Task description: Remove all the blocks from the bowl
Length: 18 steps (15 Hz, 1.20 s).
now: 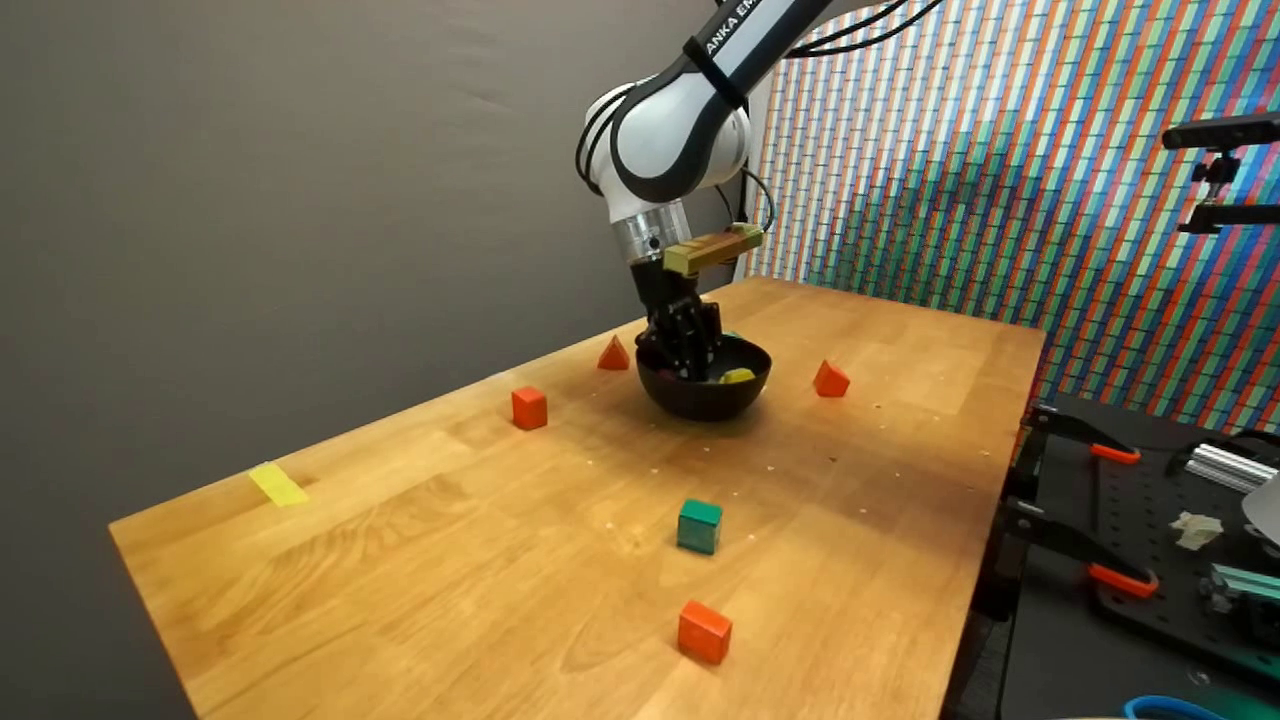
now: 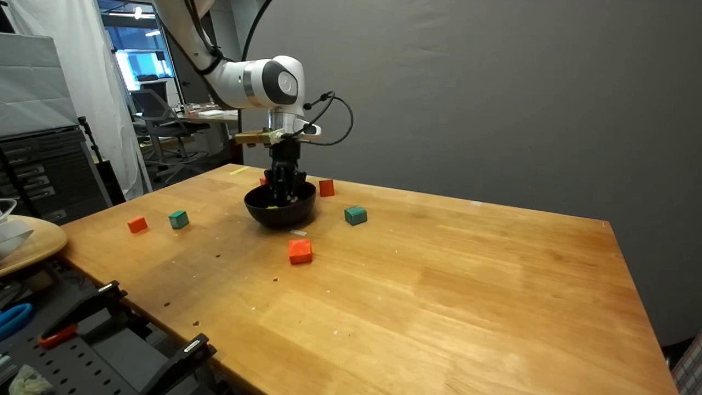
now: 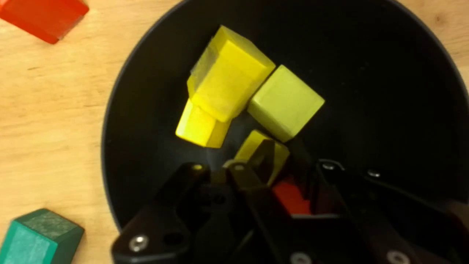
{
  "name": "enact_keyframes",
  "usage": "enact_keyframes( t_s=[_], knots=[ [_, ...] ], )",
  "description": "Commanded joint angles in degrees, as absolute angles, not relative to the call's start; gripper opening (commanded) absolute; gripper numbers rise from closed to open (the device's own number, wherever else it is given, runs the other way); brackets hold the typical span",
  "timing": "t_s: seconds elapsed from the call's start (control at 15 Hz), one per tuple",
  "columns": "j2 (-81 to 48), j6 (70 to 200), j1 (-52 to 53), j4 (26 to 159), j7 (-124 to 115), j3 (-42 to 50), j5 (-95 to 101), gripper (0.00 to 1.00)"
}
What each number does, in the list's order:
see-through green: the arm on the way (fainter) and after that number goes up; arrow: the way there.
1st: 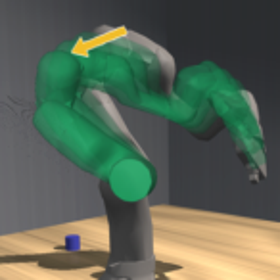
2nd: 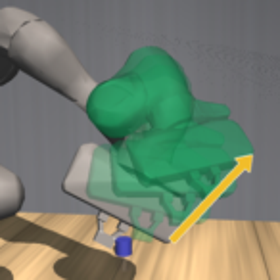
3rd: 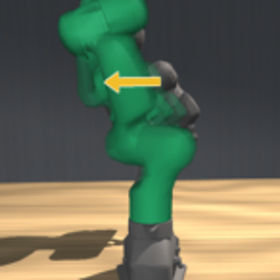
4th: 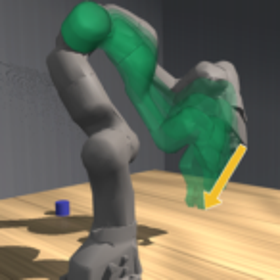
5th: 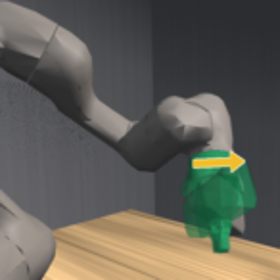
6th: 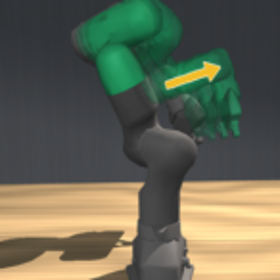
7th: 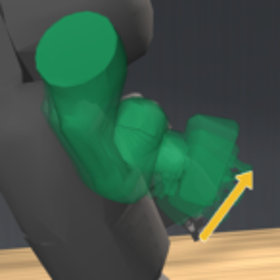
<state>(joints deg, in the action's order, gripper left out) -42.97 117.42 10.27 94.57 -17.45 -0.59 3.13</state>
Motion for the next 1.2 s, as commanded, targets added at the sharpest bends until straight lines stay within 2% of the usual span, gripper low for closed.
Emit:
enact_keyframes(
  t_s=[0.0,0.07,0.13,0.2,0.27,0.8,1.13],
  knots=[
    [-44.1,117.3,11.2,91.5,-18.9,0.1,3.4,0.04],
    [-44.0,117.2,11.4,91.2,-19.1,0.2,3.6,0.03],
    [-43.9,117.2,11.4,91.0,-19.2,0.1,3.5,0.31],
    [-43.5,117.7,11.4,91.3,-19.3,0.1,3.6,0.31],
    [-43.2,118.1,11.6,91.4,-19.6,0.3,3.8,0.38],
    [-44.6,119.1,14.0,89.5,-21.5,2.1,8.7,0.99],
    [-45.5,118.6,14.7,88.9,-22.4,2.8,11.3,1.00]
  ],
)
